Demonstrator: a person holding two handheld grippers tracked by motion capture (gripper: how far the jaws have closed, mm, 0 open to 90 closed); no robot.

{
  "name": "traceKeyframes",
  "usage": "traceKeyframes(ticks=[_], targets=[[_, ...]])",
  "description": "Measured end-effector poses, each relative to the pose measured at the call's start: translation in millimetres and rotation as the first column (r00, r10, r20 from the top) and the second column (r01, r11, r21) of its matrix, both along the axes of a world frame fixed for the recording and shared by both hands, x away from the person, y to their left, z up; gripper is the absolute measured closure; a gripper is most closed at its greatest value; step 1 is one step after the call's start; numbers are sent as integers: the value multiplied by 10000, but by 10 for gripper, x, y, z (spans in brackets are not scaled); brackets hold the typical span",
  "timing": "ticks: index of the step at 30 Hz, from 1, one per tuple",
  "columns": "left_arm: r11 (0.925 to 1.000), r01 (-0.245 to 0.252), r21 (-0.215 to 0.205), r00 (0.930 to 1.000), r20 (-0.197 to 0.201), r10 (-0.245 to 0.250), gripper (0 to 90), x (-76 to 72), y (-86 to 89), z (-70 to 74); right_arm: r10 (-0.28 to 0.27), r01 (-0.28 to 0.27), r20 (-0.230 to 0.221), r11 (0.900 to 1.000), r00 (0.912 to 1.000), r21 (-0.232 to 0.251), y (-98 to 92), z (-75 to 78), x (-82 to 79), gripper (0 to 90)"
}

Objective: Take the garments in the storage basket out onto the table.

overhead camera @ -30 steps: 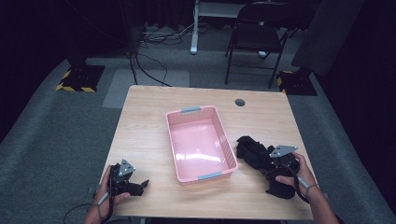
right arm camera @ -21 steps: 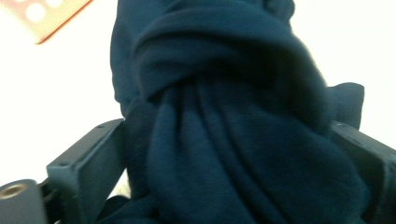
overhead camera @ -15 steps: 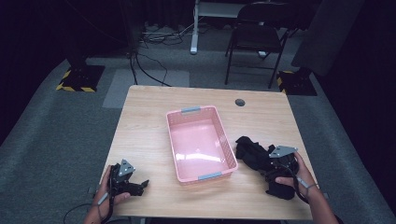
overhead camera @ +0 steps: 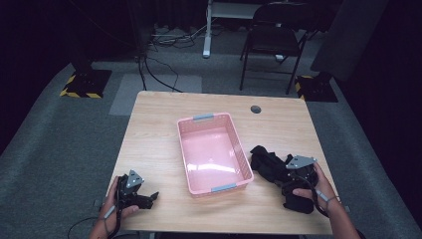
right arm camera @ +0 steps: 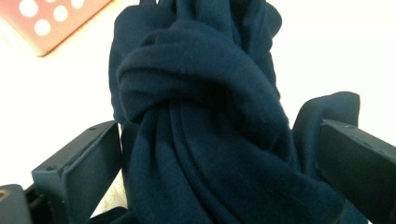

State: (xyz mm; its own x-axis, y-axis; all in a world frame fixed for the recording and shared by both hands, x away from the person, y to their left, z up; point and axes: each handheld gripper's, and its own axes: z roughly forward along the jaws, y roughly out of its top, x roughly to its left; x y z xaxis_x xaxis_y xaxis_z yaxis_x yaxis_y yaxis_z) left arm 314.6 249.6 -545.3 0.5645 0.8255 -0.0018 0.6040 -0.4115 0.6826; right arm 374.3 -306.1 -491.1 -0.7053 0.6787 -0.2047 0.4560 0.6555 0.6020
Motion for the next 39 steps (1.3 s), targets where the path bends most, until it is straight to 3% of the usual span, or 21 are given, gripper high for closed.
traceKeyframes(ticks=[11,24,39], targets=[[10000,-2,7,10000,-4,2,1,0,0,1,71,-75,300,9999,9995,125,25,71,-12,25],[10000,-2,-2,10000,0,2,1,0,0,0,437,-439,715,9990,9965,23,58,309,-86,25],[10000,-1,0,10000,-1,1,1,0,0,0,526,-533,821,9986,9952,68,-18,400,-185,27]])
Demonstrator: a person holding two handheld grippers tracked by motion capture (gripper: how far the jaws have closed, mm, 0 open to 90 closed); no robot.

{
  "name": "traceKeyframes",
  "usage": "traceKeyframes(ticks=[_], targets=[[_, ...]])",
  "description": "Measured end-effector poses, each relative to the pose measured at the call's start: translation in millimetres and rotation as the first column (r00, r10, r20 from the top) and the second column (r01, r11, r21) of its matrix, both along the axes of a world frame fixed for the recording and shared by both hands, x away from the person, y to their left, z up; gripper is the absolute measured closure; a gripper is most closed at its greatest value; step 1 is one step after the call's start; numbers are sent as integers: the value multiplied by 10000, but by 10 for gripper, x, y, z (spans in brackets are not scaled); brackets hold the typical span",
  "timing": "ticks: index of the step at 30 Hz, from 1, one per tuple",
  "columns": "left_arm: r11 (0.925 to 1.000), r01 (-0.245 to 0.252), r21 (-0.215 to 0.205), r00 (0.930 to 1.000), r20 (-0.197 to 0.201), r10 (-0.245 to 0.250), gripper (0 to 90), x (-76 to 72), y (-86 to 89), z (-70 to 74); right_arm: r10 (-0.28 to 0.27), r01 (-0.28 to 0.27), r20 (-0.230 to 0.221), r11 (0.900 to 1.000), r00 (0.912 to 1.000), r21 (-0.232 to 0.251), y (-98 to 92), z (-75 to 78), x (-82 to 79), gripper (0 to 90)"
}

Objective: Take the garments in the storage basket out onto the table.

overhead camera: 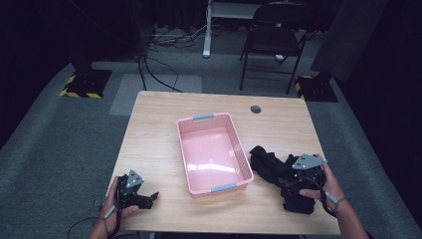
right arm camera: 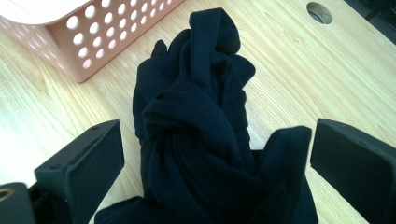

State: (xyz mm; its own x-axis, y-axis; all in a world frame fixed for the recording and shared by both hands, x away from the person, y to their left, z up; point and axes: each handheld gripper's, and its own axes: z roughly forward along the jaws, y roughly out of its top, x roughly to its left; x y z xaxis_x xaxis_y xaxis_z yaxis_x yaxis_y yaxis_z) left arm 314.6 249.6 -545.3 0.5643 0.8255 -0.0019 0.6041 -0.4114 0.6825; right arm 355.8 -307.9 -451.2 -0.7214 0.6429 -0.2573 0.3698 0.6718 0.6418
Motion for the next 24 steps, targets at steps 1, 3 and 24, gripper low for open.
traceKeyframes(ticks=[1,3,24], targets=[[10000,1,0,10000,1,-1,1,0,0,0,6,-6,21,10000,10000,-19,-19,9,-19,27],[10000,1,10,10000,-3,-1,1,0,0,1,-21,21,8,10000,10000,-10,-39,14,-40,27],[10000,-1,0,10000,3,1,1,0,0,0,-394,394,-106,9992,9992,-6,-295,-70,-219,27]])
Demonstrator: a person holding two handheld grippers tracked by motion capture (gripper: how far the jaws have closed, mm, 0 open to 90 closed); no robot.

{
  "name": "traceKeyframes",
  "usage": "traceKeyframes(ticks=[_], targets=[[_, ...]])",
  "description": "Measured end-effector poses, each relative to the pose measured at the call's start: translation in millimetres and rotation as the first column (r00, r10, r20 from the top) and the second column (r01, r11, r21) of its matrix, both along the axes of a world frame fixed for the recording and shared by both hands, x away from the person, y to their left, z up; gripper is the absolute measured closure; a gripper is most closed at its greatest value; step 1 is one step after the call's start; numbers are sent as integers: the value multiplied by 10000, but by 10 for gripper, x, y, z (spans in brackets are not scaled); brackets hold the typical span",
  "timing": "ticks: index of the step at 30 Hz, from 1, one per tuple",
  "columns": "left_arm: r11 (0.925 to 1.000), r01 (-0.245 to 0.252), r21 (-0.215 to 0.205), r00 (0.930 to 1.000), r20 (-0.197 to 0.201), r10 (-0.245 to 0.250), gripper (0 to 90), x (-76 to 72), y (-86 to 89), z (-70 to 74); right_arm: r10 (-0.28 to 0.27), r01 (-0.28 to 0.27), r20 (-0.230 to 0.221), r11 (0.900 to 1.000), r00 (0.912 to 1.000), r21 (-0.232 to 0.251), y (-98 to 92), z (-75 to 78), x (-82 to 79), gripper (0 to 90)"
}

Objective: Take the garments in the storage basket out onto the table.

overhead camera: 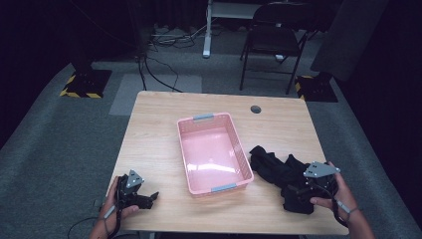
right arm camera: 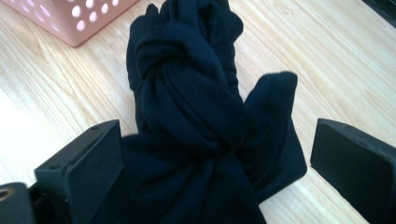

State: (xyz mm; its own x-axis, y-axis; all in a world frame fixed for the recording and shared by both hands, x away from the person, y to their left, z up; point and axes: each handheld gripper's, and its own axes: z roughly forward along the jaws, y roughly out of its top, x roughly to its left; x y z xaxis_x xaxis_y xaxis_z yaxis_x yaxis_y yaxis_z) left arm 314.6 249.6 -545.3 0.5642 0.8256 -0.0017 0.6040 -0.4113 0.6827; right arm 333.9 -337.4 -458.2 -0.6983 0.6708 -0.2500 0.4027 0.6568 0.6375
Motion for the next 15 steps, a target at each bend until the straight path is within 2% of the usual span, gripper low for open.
traceKeyframes(ticks=[15], targets=[[10000,0,-1,10000,0,0,1,0,0,0,-435,437,-312,9990,9986,46,-214,-125,-140,26]])
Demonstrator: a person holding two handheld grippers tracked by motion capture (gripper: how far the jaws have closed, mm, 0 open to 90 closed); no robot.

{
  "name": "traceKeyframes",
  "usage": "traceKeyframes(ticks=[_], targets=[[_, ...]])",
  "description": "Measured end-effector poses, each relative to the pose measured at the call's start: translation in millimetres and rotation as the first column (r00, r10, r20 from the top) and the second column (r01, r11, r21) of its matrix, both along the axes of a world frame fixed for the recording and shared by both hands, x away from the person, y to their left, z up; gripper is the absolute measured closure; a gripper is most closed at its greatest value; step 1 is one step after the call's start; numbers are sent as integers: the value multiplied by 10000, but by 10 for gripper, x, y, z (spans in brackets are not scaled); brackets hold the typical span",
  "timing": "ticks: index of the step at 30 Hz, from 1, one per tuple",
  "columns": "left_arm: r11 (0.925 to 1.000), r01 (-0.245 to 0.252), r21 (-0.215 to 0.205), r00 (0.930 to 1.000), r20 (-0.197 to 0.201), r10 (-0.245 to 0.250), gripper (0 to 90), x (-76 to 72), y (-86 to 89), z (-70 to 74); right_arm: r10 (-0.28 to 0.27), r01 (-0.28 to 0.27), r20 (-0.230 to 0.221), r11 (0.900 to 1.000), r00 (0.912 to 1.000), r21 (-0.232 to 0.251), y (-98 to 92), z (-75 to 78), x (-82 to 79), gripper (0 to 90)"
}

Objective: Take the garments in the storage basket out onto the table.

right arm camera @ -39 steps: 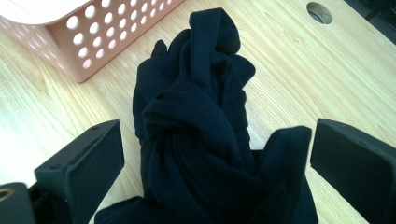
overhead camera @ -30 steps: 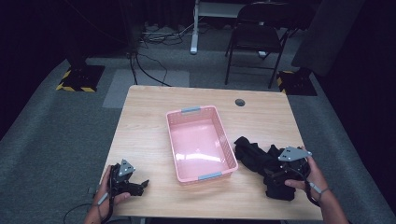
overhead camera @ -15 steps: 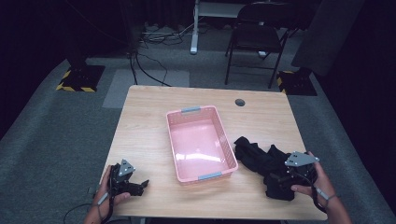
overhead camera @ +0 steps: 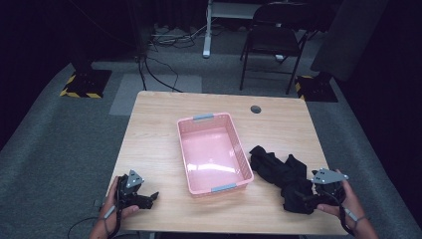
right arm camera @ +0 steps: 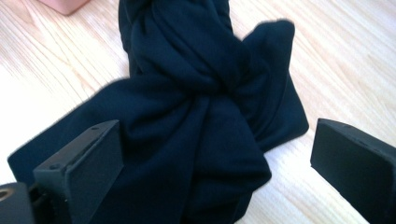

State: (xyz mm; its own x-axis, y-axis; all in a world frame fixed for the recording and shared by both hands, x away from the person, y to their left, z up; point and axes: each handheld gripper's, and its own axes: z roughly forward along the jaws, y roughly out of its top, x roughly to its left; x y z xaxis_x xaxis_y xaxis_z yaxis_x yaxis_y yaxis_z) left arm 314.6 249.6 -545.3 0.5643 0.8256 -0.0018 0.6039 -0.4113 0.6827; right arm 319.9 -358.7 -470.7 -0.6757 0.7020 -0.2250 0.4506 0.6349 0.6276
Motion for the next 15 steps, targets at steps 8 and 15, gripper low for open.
traceKeyframes(ticks=[8,15], targets=[[10000,-2,7,10000,-5,2,1,0,0,1,-277,278,-72,9995,9996,173,-96,-71,-67,26],[10000,2,4,10000,-1,-2,1,0,0,0,-534,539,-137,9980,9985,334,-186,-119,-119,26]])
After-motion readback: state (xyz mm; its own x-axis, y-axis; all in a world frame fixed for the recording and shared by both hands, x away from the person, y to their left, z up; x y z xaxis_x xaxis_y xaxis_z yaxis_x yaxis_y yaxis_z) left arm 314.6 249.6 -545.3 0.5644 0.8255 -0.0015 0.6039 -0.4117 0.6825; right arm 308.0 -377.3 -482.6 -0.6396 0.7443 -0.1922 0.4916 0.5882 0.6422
